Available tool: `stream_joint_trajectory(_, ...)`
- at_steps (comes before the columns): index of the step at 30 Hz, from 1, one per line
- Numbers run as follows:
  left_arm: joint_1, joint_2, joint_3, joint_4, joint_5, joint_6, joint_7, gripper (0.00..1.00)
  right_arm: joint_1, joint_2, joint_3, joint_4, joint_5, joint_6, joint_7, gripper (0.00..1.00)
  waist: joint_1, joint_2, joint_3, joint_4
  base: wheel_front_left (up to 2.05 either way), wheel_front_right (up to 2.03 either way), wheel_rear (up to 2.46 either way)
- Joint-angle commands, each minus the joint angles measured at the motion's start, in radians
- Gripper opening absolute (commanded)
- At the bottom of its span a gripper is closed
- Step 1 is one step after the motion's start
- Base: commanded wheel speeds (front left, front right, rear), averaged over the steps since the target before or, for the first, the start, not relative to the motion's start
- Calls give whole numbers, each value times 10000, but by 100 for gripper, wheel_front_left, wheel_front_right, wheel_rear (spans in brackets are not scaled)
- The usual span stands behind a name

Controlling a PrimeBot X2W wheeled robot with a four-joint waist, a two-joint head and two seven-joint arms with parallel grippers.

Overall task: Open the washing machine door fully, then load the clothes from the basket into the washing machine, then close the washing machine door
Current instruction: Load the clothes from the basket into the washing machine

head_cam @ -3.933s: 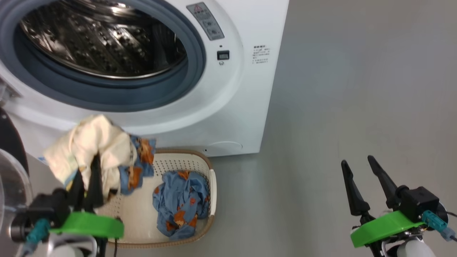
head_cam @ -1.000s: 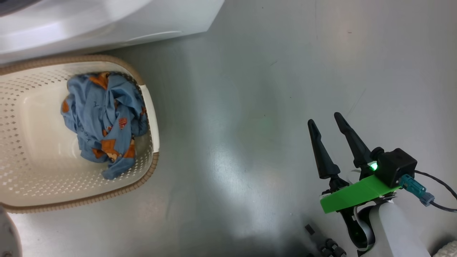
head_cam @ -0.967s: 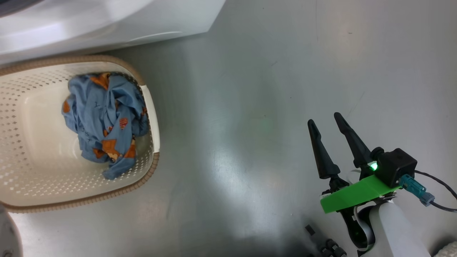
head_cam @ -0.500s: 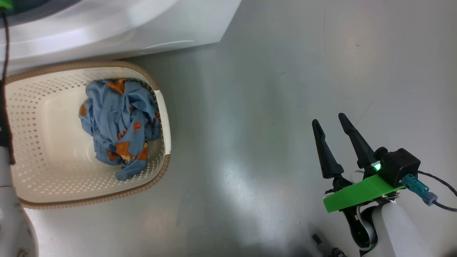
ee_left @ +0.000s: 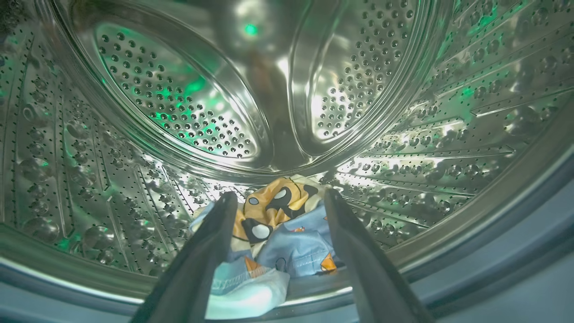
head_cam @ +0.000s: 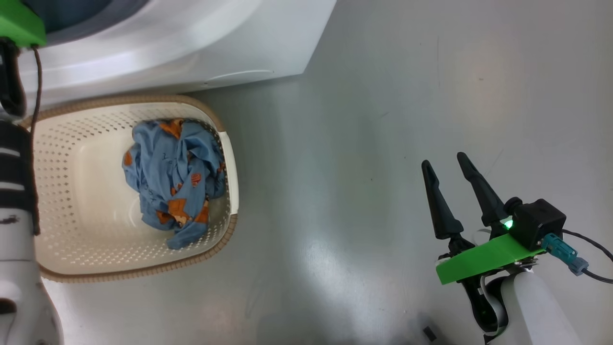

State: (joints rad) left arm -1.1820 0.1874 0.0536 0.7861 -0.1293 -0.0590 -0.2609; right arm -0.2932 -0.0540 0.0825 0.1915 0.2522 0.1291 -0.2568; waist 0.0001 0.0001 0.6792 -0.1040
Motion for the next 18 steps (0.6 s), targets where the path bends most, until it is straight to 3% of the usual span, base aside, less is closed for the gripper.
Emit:
stream_joint_trajectory(1, 385, 382, 167, -245, -19, -29, -9, 100, 110, 36, 147, -140, 27, 16, -49, 100, -1, -1, -133, 53, 0, 0, 0)
stream_joint_trajectory(18, 2757, -188, 428, -1825, -118, -216, -9, 100, 386, -100, -46, -57, -60, 16, -49, 100, -1, -1, -1588, 472, 0, 0, 0)
